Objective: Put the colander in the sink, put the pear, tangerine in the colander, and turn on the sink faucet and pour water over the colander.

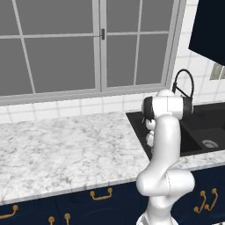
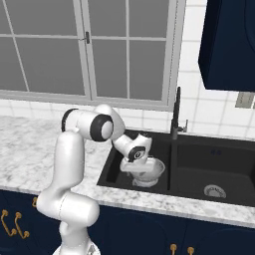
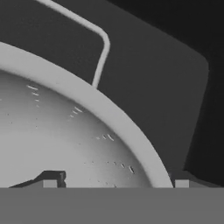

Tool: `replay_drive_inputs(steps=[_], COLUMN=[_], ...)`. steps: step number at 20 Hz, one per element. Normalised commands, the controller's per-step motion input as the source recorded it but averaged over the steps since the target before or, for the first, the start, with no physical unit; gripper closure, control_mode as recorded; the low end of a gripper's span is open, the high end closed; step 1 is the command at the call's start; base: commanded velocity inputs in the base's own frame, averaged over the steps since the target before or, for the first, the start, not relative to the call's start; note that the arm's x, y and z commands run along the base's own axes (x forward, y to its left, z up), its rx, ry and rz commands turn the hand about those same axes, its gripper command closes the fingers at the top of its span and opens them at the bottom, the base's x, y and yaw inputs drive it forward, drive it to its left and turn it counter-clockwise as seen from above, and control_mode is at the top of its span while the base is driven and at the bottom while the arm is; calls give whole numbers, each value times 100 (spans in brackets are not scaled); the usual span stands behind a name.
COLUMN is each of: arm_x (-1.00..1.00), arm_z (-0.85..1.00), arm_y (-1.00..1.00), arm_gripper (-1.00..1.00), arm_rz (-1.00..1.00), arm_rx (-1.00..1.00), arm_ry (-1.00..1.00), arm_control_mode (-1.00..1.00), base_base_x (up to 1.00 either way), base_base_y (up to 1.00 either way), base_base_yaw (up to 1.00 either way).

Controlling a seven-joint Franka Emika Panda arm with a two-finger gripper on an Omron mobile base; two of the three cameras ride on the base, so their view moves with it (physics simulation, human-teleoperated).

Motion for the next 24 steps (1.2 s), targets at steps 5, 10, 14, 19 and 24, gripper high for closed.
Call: replay_drive_inputs(steps=[5,10,14,19,24], arm_x=[-9,-30,-32,-47,-67], arm_z=[78,100,100,100,78], arm_y=[-18,0,15,29,35], arm_gripper=[-100,-100,-100,-100,-100], arm_rz=[-2,-1,4,21,41], arm_rx=[0,0,0,0,-1], arm_ry=[4,11,15,9,-1], arm_control_mode=[-100,-100,-100,-100,-100], base_base_x=[0,0,0,0,0], base_base_y=[0,0,0,0,0], base_base_yaw=[0,0,0,0,0])
